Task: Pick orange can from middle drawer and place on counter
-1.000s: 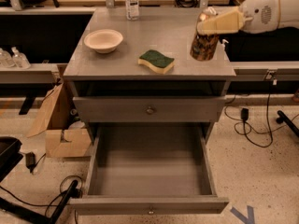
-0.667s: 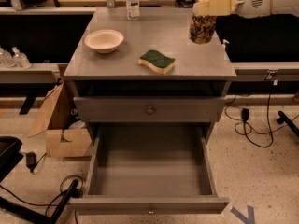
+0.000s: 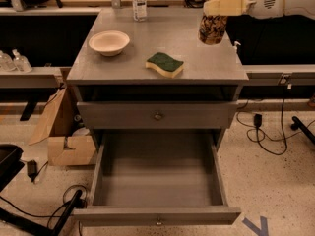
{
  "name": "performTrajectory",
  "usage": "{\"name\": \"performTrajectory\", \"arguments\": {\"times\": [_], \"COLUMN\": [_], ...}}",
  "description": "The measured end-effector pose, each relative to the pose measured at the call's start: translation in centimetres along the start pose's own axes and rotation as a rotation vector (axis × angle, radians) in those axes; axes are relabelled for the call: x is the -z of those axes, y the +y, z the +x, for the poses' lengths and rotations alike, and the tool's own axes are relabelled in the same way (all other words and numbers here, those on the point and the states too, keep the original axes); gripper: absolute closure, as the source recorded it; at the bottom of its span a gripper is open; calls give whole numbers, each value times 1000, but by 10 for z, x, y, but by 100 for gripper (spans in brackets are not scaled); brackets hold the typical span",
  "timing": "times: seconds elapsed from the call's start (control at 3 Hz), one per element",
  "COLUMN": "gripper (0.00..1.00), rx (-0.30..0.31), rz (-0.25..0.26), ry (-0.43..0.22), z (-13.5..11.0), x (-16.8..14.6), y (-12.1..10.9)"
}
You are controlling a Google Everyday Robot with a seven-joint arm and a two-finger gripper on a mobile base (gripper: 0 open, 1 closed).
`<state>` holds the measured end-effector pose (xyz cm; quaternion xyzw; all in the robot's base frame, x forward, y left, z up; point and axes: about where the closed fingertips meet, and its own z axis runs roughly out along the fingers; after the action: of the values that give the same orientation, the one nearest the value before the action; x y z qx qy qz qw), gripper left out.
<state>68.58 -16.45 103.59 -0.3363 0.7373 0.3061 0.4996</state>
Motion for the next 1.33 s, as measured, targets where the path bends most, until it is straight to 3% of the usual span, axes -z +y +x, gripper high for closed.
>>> {"name": "performTrajectory", "arguments": {"times": [0.33, 0.67, 1.0, 1.33], "gripper": [100, 100, 100, 100], "rx": [-52, -118, -179, -202], "rz": [71, 156, 252, 326], "ry": [-8, -35, -43, -15], "z": [-10, -23, -25, -7], "x": [-18, -49, -102, -143], "y": [-32, -78, -126, -154]}}
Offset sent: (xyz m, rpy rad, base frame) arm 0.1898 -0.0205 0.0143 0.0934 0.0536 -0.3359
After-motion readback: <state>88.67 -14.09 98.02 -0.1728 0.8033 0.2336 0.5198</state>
